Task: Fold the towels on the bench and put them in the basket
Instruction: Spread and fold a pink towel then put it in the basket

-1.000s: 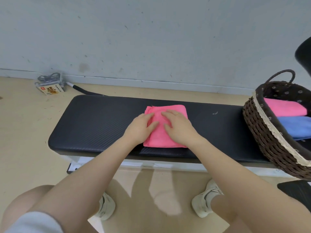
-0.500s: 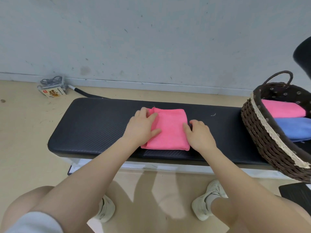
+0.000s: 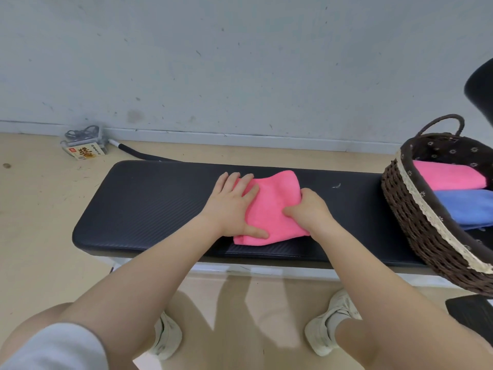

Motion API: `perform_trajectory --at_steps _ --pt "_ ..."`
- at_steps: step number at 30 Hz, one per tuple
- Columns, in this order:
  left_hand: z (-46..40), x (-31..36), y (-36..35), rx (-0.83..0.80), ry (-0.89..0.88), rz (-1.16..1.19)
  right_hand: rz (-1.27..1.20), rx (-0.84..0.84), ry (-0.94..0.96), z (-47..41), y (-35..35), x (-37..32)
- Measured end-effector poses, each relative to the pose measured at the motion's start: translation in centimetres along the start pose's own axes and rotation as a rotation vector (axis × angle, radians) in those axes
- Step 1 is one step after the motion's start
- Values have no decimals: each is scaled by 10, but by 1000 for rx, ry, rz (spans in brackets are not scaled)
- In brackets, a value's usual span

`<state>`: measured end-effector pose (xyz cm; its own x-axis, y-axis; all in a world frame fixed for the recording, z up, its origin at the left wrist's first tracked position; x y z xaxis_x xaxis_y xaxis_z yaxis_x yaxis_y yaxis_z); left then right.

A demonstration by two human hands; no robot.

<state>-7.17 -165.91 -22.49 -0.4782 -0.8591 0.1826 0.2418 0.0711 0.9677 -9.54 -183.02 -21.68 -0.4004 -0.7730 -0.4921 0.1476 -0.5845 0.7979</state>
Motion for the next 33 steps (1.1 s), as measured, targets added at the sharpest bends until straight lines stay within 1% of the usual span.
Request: perform_trajectory --at_steps 3,6,9,11,13,15,18,20,21,22,25,26,27,30,31,33 --pt "-11 11 -7 0 -40 16 28 10 28 -1 10 1" --pt "-17 11 -15 -14 6 106 19 14 110 6 17 -9" --pt "-20 5 -21 -23 37 318 169 50 291 20 16 -34" --pt "-18 6 -22 7 -8 455 248 52 363 28 8 -49" --pt "-15 2 -21 47 -54 708 280 23 389 32 0 -57" --pt "-6 -10 -15 71 -6 1026 301 -2 420 34 -8 -61" --pt "0 -30 -7 214 160 1337 345 -87 472 37 -20 -61" --pt "0 -35 0 275 303 1608 383 -151 500 38 -26 -60" --pt "-4 -37 2 288 334 1649 406 -166 507 38 -28 -60" --pt "-8 -40 5 257 326 1571 429 -172 515 38 -29 -62" --pt "-19 -43 13 67 199 1052 496 -212 566 41 -27 -65" --pt "-22 -41 14 18 171 935 478 -212 577 42 -25 -64" --pt "-25 -40 14 -14 151 885 433 -184 565 43 -21 -63" --pt "-30 -38 13 -26 155 847 253 40 419 34 -9 -51" --pt "-32 -41 8 -43 179 825 258 55 371 29 -9 -45" --pt "-31 -45 2 -61 222 763 368 -49 297 21 -14 -37"
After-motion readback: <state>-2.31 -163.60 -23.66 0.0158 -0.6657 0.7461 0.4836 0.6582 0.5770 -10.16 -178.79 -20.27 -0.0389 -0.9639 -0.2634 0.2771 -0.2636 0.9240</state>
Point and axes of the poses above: each hand's wrist, its own z-axis away from the middle knuckle, its own y-axis out of the back of the hand, x = y × z, the point moved 2 cm from there along -z, towards the middle knuckle, and after that the axes turned 14 degrees about z, right-handed, at the moved point
